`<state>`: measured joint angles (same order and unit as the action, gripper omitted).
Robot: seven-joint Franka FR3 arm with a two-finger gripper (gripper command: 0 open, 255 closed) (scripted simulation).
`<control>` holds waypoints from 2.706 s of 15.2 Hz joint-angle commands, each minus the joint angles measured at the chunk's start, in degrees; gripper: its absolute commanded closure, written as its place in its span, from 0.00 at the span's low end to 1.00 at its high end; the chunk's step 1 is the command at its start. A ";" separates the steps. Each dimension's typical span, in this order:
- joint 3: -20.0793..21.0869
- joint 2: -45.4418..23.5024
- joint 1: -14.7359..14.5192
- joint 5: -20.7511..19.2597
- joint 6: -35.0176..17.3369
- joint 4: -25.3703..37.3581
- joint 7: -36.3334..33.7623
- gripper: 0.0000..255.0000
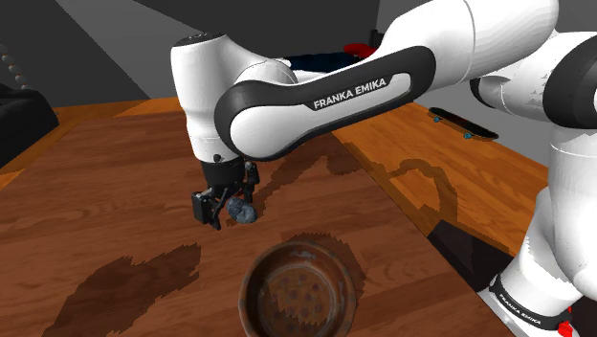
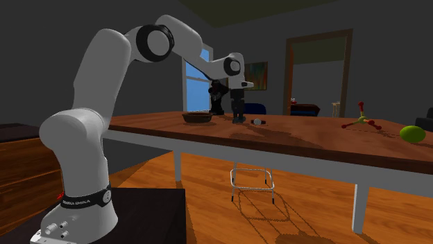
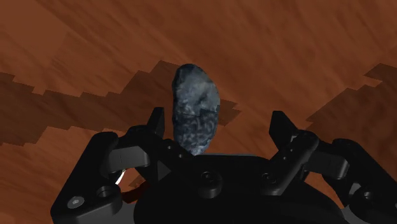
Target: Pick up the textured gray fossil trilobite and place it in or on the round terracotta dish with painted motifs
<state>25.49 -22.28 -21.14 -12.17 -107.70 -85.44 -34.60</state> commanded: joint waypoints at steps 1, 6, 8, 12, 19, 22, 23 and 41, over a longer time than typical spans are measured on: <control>-0.03 -0.11 0.02 -0.06 -0.37 -0.24 -0.02 0.00; -0.03 -0.10 0.02 -0.06 -0.36 -0.24 -0.02 0.00; -0.03 -0.10 0.02 -0.06 -0.36 -0.24 -0.02 1.00; -0.03 -0.10 0.02 -0.06 -0.36 -0.25 -0.02 1.00; 0.04 0.06 -0.07 0.08 1.08 1.07 0.14 1.00; 0.13 0.16 -0.25 0.21 3.33 3.25 0.35 1.00; 0.16 0.17 -0.32 0.24 4.09 4.01 0.41 1.00; 0.72 -0.07 -2.50 0.18 17.19 17.42 0.47 1.00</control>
<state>25.99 -23.43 -23.68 -12.35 -90.38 -66.84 -33.77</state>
